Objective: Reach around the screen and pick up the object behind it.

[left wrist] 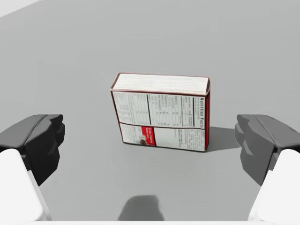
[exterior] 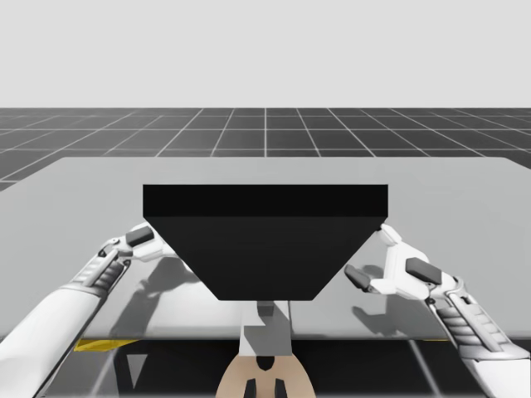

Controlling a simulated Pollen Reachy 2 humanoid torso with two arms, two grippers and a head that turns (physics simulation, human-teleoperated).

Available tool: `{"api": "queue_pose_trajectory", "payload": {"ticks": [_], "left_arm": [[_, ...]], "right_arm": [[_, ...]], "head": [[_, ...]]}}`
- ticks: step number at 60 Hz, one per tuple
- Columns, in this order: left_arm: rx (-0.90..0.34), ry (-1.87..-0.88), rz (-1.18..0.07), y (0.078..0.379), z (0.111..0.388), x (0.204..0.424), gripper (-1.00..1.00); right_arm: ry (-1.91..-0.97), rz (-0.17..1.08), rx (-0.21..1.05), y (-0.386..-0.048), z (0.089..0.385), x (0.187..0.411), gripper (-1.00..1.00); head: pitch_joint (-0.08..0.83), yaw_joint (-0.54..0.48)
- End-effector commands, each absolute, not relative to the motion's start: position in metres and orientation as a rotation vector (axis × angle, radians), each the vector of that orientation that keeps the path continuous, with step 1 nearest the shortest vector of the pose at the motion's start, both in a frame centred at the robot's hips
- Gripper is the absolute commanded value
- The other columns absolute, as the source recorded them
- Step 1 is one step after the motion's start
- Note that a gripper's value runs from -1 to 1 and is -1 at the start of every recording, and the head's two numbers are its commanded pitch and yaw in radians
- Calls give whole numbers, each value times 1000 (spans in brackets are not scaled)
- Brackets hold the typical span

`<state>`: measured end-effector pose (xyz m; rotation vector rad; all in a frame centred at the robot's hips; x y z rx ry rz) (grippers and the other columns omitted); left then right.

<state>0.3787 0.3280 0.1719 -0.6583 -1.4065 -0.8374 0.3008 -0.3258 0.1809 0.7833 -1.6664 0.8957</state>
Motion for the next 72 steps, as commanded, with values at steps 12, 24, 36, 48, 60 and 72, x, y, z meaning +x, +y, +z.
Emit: {"api": "queue_pose_trajectory", "payload": {"ticks": [12, 24, 36, 48, 60, 72], "left_arm": [[-706, -1320, -908, 291, 165, 417, -1000], [-740, -1280, -949, 258, 155, 430, -1000], [-748, -1248, -953, 246, 140, 440, -1000], [-744, -1238, -972, 245, 135, 438, 834], [-730, -1227, -984, 254, 135, 435, 1000], [-682, -1251, -955, 283, 144, 428, 1000]], "right_arm": [[-1715, 925, 844, -322, 176, 302, -1000], [-1710, 934, 839, -322, 174, 303, -1000], [-1711, 940, 838, -322, 173, 302, -1000], [-1712, 946, 833, -321, 172, 302, -1000], [-1719, 949, 829, -322, 172, 302, -1000], [-1727, 951, 827, -322, 173, 302, -1000]], "head": [[124, 17], [128, 8], [132, -3], [136, 0], [137, 5], [137, 12]]}}
